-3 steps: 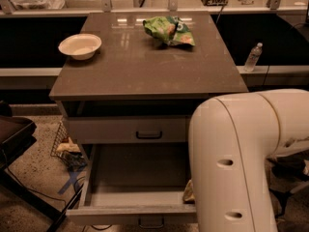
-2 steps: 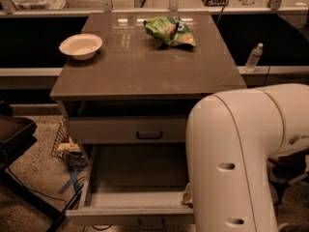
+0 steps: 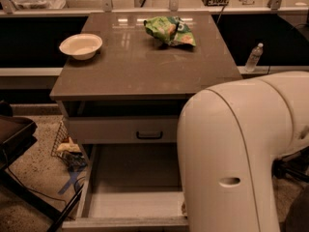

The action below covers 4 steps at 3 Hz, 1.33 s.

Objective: Open middle drawer

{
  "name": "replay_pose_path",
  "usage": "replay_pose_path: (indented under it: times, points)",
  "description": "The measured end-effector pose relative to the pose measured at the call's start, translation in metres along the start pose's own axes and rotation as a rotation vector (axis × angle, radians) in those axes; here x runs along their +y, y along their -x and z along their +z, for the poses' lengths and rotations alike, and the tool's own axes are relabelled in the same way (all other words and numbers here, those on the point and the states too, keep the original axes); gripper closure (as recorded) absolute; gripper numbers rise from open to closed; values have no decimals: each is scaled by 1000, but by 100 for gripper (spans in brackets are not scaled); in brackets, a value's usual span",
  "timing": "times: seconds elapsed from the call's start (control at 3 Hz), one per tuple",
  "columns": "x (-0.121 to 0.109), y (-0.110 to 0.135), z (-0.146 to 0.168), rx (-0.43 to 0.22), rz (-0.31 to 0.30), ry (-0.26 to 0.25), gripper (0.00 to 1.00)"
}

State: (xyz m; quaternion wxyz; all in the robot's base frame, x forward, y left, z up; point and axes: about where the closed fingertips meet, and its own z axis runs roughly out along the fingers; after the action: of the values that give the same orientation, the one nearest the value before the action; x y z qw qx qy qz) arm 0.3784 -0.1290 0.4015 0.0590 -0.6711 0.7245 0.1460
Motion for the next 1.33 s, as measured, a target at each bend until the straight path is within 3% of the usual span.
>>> replay_pose_path:
  times: [0.33, 1.0, 1.33]
  points:
    - [0, 0, 0, 0, 0, 0, 100]
    - [1, 0, 1, 0, -1, 3, 51]
    - [2, 1, 2, 0, -2, 5, 20]
